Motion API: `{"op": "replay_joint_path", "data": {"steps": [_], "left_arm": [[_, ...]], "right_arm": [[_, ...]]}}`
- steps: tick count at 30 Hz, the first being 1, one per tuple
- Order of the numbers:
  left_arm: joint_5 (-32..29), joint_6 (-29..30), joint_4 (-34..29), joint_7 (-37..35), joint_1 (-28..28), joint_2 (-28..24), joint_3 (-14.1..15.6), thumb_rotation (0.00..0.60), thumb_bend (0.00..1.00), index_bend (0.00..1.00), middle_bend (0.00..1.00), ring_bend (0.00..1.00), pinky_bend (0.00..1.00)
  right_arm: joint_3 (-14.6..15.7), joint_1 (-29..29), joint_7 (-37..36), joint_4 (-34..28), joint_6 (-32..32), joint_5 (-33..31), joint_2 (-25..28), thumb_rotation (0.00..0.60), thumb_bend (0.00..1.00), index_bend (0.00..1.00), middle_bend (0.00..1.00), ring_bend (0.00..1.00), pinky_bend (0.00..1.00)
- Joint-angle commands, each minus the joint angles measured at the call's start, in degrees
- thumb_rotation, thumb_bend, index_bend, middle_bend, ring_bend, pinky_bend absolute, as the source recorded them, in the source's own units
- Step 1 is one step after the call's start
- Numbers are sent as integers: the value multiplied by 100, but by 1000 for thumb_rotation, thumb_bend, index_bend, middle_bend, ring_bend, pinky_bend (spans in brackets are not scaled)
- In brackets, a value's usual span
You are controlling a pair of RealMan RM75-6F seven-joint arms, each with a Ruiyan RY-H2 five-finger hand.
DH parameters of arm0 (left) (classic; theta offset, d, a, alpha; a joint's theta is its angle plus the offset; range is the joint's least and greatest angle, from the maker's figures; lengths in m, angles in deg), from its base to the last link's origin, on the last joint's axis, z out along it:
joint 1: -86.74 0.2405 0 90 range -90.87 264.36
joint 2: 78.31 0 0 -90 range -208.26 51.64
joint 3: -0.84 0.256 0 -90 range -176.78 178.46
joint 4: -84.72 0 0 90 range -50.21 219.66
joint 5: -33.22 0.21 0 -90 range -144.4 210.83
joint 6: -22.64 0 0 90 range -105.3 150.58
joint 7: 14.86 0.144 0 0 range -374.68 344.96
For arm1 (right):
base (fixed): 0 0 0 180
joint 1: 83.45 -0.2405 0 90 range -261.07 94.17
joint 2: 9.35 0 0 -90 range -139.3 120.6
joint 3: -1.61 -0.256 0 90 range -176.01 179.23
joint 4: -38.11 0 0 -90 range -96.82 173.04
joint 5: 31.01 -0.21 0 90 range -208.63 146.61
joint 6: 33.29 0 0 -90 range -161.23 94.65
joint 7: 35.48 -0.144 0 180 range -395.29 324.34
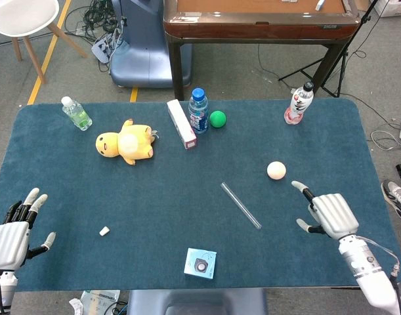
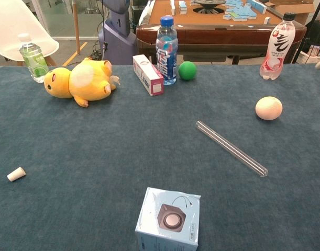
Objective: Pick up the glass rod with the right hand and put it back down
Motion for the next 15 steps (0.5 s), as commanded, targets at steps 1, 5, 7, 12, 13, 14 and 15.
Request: {"op": "replay_joint_path", "data": {"steps": [1,5,7,12,13,14,15], "left_arm": [[5,4,4,-2,0,3,-2,600,293,106,10,117,39],[-9,-20,14,-3,-6,9,2,600,293,106,10,116,38],[-8,-43,15,4,-13,12,11,600,293,106,10,116,38],[-9,-73,23,9,-33,19,9,600,293,106,10,117,39],[-10,-74,23,7,-34,18,6,600,293,106,10,117,38],[-11,-76,23,6,-37,17,3,600,293,106,10,117,38],[-10,-78,25,8,-40,17,2,600,293,106,10,117,38]], "right_arm": [[-88,-494,323,-152,-668,-371,-41,600,223,181,1000,1000,930],[-134,-977,454,-160,-1432,-828,-112,600,252,214,1000,1000,997],[-175,-1206,490,-73,-1707,-1046,-234,600,268,232,1000,1000,1000],[-229,-1698,586,231,-2203,-1599,-590,600,356,243,1000,1000,1000],[-225,-1779,626,293,-2267,-1699,-650,600,374,243,1000,1000,1000],[-219,-1861,668,355,-2332,-1812,-706,600,397,243,1000,1000,1000],[-215,-1970,716,438,-2408,-1976,-783,600,414,243,1000,1000,1000]]}}
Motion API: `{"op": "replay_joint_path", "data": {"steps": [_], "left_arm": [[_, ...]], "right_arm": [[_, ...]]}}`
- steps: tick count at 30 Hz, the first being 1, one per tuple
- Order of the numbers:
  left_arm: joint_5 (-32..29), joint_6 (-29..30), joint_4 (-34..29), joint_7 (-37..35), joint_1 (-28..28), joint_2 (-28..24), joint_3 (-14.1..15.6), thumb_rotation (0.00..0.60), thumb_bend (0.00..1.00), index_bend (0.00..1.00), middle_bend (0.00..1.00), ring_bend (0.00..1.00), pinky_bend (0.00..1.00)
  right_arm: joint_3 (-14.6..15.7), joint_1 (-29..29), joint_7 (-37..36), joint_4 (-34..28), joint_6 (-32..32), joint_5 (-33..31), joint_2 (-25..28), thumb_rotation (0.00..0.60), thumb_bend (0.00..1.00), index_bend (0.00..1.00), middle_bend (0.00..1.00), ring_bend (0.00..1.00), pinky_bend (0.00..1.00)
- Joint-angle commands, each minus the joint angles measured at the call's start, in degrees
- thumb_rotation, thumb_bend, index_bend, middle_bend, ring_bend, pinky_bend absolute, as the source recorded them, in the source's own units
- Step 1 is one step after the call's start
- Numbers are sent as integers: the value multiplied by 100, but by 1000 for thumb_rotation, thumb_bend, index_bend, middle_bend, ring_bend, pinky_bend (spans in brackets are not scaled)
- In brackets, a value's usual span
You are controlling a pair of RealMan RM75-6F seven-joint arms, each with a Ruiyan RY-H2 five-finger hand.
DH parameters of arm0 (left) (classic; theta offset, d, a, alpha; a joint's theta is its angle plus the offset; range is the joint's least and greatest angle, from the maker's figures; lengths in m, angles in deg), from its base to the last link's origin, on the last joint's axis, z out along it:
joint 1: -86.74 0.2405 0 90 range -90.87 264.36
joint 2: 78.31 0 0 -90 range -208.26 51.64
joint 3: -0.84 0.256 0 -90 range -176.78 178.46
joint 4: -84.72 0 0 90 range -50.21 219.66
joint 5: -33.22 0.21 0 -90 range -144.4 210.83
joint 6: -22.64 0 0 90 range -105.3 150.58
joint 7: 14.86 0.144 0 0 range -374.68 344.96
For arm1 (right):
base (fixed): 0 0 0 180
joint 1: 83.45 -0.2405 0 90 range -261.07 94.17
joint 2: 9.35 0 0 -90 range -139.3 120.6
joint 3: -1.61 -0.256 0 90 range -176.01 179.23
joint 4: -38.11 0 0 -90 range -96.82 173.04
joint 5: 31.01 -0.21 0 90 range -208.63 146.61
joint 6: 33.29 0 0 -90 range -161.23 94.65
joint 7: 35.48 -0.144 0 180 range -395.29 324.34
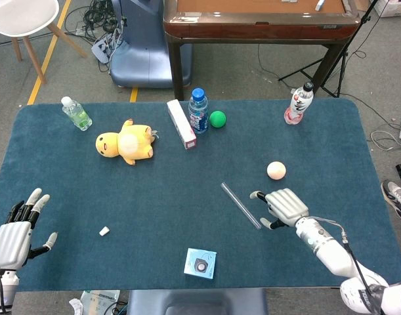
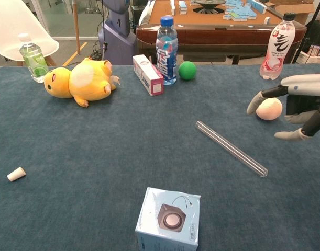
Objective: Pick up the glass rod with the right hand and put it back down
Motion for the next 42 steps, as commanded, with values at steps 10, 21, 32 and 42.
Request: {"op": "replay_joint_path", "data": {"steps": [10,21,32,42], "left_arm": [[8,-13,30,-2,-2,25,17,600,293,106,10,116,38],[-26,-52,55,2,-18,43,14,600,293,106,10,117,38],[-34,-87,117,-25,-38,69,16,600,293,106,10,117,38],[-65,-67,182,-113,-2,66,29,600,293,106,10,116,38]], "right_arm": [[122,-1019,485,871,-493,-1648,-770,600,438,243,1000,1000,1000],[286,-1596,329,1518,-849,-2490,-1179,600,438,243,1000,1000,1000],[479,-1954,130,1872,-1029,-2800,-1455,600,437,243,1000,1000,1000],[639,-2156,20,1796,-1115,-2613,-1622,600,438,243,1000,1000,1000]]}}
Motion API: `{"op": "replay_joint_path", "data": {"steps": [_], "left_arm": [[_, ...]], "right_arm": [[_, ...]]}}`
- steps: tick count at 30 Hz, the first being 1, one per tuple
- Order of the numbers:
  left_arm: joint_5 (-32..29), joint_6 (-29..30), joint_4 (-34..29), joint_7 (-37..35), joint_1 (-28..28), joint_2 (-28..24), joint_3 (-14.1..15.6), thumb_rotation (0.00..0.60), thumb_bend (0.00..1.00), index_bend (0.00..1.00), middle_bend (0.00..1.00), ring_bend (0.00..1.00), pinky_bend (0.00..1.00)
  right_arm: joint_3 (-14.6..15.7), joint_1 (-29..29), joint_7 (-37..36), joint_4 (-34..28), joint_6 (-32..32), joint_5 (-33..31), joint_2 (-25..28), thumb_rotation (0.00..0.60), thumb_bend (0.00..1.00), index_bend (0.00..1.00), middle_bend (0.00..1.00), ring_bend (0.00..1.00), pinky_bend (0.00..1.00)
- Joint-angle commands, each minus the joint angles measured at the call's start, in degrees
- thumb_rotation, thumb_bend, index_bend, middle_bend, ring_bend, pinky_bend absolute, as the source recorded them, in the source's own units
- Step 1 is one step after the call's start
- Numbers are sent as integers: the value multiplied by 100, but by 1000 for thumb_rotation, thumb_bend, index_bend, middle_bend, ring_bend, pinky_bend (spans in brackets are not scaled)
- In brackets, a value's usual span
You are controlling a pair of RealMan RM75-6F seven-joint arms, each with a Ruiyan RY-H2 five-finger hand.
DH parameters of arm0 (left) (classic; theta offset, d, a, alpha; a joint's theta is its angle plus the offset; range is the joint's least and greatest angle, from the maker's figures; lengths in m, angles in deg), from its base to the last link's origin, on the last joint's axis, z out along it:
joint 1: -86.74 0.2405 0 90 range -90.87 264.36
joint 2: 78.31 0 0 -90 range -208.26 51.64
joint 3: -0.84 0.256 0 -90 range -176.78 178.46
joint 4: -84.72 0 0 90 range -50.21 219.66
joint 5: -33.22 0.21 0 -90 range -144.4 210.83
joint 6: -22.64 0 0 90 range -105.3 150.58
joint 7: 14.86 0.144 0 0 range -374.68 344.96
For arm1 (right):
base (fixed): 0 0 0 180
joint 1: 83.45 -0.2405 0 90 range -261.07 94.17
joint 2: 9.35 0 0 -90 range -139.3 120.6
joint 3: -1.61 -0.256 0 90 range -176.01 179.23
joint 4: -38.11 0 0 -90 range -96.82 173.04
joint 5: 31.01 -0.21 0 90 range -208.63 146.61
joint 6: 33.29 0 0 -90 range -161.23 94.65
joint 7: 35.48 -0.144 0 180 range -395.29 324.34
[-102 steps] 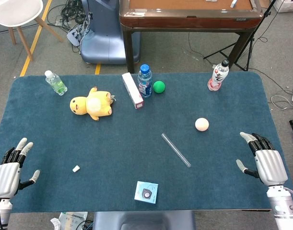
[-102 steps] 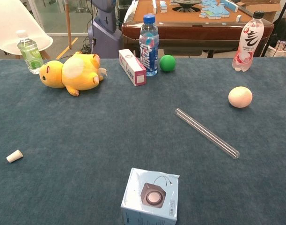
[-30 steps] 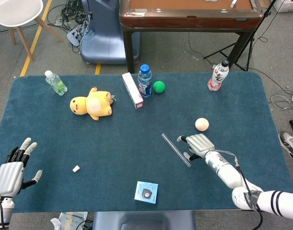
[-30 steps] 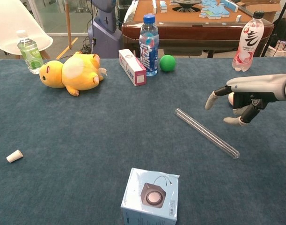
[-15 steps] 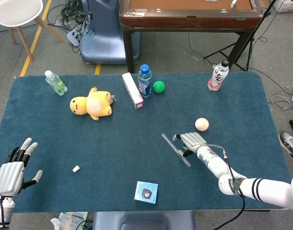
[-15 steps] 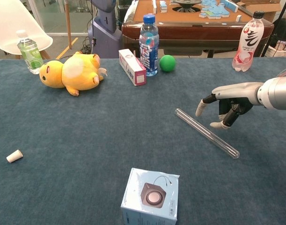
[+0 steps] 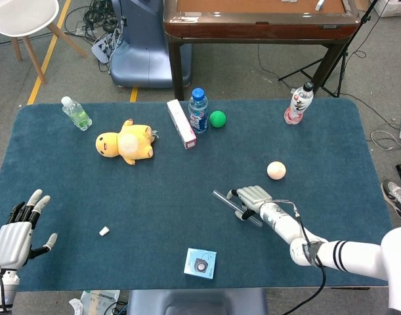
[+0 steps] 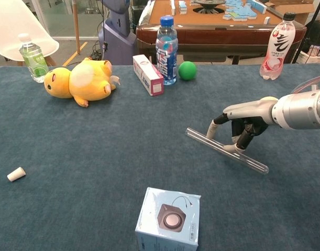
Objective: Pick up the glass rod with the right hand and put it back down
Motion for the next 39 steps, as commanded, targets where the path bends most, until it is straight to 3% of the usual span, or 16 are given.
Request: {"op": "replay_joint_path", "data": {"steps": [1,7,14,19,31,39], "left_arm": [[-12,3,17,-22,10,0,2,600,293,106,10,117,38],[-13,18,56,-78,25,1,2,600,293,106,10,117,38],[4,-3,80,-90,10,16,3,600,293,106,10,117,38],[19,-16,91,-96,-8,23,-5,600,293,106,10,117,38],[17,3,151,-175,21,37,11,600,293,106,10,116,38],[22,27,185,-211,38,47,12,600,293,106,10,116,39]], "right_arm": [[59,-24,-6,-59,25,84,-36,600,438,243,1000,1000,1000],[198,83,82,-384,500,461,-27,600,430,253,1000,1000,1000],[301,518,382,-476,1753,832,-251,600,170,399,1000,1000,1000],[278,700,595,-450,2167,798,-448,600,96,460,1000,1000,1000],[148,868,878,-46,2289,776,-822,600,116,463,1000,1000,1000],[-2,912,889,206,2178,773,-978,600,262,480,1000,1000,1000]]}}
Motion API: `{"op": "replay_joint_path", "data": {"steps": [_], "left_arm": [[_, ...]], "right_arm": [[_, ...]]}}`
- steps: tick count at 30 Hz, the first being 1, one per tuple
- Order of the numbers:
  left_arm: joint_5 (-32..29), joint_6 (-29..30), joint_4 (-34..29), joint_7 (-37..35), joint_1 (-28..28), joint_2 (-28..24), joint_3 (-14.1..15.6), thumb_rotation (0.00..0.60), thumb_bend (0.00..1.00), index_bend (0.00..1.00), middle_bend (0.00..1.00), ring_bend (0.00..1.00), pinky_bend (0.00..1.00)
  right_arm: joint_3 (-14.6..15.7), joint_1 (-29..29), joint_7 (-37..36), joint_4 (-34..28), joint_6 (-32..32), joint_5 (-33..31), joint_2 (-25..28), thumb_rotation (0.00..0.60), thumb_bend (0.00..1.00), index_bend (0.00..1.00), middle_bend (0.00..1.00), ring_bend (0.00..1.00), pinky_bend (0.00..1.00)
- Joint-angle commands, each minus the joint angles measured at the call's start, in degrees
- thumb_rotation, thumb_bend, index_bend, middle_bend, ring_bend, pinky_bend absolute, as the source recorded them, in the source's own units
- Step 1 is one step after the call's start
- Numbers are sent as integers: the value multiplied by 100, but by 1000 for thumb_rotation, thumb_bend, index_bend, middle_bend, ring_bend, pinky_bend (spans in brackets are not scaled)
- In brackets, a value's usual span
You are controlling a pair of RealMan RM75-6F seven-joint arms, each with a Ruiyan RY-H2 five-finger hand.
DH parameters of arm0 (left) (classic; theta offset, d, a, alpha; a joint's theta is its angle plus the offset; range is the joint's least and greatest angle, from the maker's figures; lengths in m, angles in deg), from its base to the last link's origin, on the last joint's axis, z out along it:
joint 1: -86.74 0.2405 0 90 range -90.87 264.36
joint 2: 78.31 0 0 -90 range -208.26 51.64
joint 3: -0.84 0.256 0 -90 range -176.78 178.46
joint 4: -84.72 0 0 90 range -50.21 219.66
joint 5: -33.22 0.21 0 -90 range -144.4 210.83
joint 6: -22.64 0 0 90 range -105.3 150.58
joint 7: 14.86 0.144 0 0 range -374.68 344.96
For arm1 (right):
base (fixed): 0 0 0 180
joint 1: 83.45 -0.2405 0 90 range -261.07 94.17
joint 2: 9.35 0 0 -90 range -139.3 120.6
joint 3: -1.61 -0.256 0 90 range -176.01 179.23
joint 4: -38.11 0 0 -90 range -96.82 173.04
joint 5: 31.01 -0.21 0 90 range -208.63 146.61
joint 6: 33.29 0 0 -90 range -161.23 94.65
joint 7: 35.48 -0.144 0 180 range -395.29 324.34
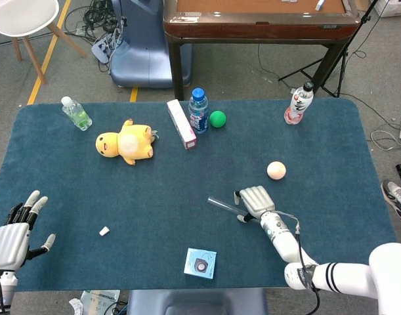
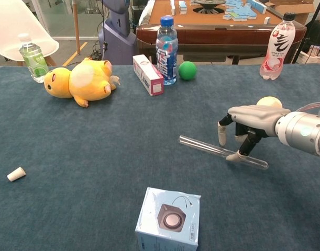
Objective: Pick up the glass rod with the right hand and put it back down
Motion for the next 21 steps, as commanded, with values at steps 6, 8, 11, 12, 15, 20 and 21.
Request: {"op": "replay_joint_path", "data": {"steps": [6,8,11,12,15,20,21], "left_arm": [[-15,7,18,3,16,7,4,600,293,106,10,117,38],[-21,0,20,6,15,6,3,600,293,106,10,117,38],[-26,4,20,4,16,7,-3,600,293,106,10,117,38],[-26,7,20,3,16,10,-6,600,293,106,10,116,38],[-20,1,19,15,15,10,0,600,294,106,10,116,38],[-18,20,16,8,24,6,-6,600,294,106,10,116,38],[-17,23,17,8,24,3,-9,600,294,106,10,116,38]], "right_arm": [[-122,28,70,179,-88,-36,-71,600,320,480,1000,1000,1000],[-147,27,110,215,-105,-79,-65,600,320,480,1000,1000,1000],[-183,18,159,244,-169,-162,-59,600,320,480,1000,1000,1000],[-185,12,190,258,-194,-182,-66,600,320,480,1000,1000,1000],[-203,2,218,266,-240,-197,-84,600,320,481,1000,1000,1000],[-288,-14,138,245,-336,-104,-50,600,395,492,1000,1000,1000],[-314,-34,129,246,-365,-74,-33,600,403,496,1000,1000,1000]]}}
